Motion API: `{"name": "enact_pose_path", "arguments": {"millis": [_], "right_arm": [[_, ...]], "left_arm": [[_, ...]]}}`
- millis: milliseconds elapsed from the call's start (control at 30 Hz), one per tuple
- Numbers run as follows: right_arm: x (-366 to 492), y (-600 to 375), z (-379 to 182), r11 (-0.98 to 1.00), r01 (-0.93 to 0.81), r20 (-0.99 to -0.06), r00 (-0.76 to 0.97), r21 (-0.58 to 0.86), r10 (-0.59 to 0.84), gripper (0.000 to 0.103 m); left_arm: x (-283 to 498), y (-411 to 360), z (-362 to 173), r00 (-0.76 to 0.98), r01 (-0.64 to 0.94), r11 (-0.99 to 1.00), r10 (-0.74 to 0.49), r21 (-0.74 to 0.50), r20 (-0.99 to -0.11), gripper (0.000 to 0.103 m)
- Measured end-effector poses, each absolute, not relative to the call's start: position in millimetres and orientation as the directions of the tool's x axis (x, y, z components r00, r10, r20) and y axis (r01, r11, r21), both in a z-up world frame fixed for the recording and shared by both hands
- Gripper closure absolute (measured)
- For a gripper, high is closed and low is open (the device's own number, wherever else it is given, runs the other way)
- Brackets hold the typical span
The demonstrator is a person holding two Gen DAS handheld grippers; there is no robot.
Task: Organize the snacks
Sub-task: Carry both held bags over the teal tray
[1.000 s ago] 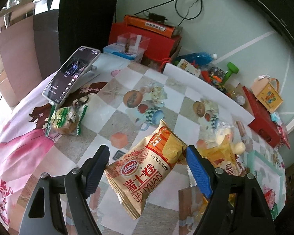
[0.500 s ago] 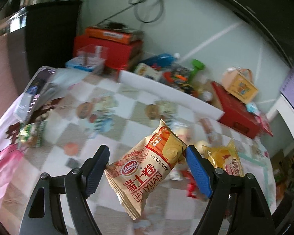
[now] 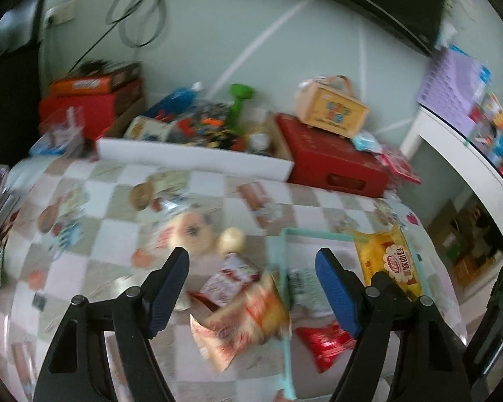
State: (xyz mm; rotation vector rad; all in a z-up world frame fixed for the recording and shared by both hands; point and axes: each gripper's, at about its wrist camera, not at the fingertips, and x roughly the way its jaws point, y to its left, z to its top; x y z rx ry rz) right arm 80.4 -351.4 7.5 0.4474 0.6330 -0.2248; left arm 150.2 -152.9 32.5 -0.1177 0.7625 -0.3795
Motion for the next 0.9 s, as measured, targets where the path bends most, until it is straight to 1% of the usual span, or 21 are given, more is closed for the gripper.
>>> {"name": "enact_pose_path", "arguments": {"millis": [100, 200, 333, 400, 533, 633, 733, 900], "right_arm": [[74, -371, 7, 0.857, 0.392, -0.621, 0.776, 0.335, -0.111, 0.052], [72, -383, 4, 0.840, 0.420, -0.628, 0.768, 0.343, -0.127, 0.052], [73, -386, 0, 0.834, 0.428, -0.641, 0.758, 0.347, -0.122, 0.052], [75, -387, -4, 0.832, 0.438, -0.659, 0.742, 0.340, -0.121, 0.052], [72, -388, -8, 0.833, 0.435, -0.670, 0.734, 0.342, -0.108, 0.052], [68, -388, -5, 0.841, 0.428, -0.669, 0.735, 0.331, -0.111, 0.052], [64, -388, -4, 0.847, 0.431, -0.675, 0.728, 0.311, -0.123, 0.052], [58, -389, -3, 0.853, 0.433, -0.686, 0.716, 0.291, -0.129, 0.052]], "left_arm": [[150, -174, 28, 0.644, 0.338, 0.915, -0.396, -0.222, -0.655, 0.024], [156, -184, 16, 0.602, 0.349, 0.911, -0.397, -0.219, -0.693, 0.024], [163, -170, 2, 0.590, 0.287, 0.939, -0.329, -0.190, -0.738, 0.024], [165, -156, -8, 0.567, 0.229, 0.953, -0.296, -0.198, -0.768, 0.024], [161, -134, -28, 0.516, 0.177, 0.954, -0.298, -0.241, -0.803, 0.024], [152, -125, -34, 0.500, 0.168, 0.949, -0.315, -0.266, -0.807, 0.024], [142, -125, -37, 0.484, 0.199, 0.946, -0.323, -0.257, -0.813, 0.024], [132, -139, -45, 0.449, 0.271, 0.943, -0.300, -0.192, -0.841, 0.024]]}}
